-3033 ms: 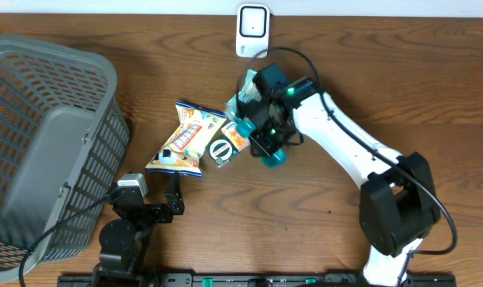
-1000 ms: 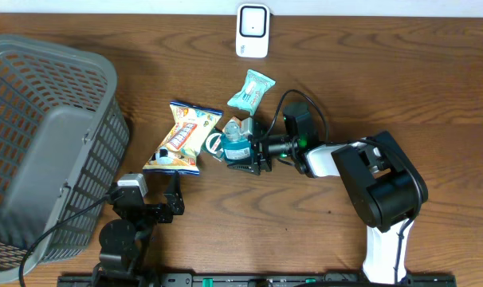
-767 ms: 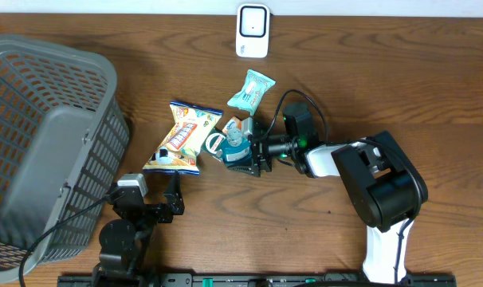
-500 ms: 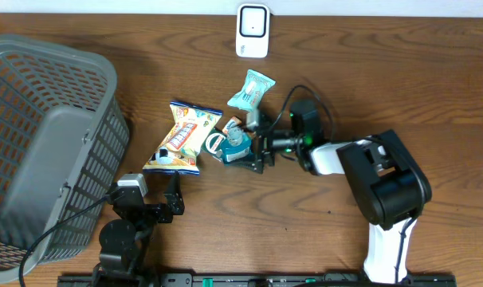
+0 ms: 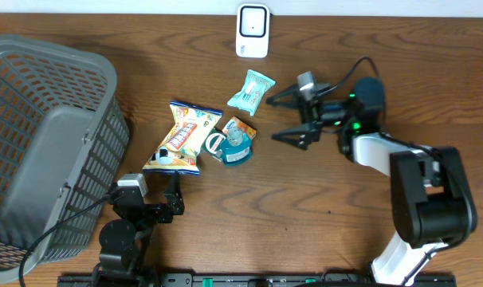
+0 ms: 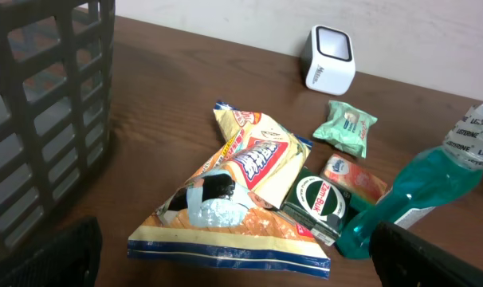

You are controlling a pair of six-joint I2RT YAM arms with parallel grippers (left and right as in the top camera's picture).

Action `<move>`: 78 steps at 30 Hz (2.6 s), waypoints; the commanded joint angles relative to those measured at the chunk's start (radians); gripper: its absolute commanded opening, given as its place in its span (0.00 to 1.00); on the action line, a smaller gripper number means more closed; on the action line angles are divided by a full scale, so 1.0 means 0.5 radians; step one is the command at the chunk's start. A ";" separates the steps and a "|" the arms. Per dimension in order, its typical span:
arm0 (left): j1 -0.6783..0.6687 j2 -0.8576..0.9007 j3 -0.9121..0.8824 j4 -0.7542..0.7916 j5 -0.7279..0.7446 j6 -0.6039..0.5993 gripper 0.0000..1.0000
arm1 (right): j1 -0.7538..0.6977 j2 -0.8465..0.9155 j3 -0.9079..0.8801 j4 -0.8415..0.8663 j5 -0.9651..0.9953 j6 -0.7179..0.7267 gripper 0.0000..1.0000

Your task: Scan the item barcode

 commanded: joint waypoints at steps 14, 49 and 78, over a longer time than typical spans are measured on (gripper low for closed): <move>0.010 -0.009 -0.033 -0.043 0.019 -0.010 0.98 | -0.142 -0.903 0.305 0.790 -0.087 1.233 0.99; 0.010 -0.009 -0.033 -0.043 0.019 -0.010 0.98 | 0.742 -0.220 1.479 -3.990 2.009 -2.705 0.99; 0.010 -0.009 -0.033 -0.043 0.019 -0.010 0.98 | 0.900 0.336 1.479 -4.041 1.779 -2.895 0.71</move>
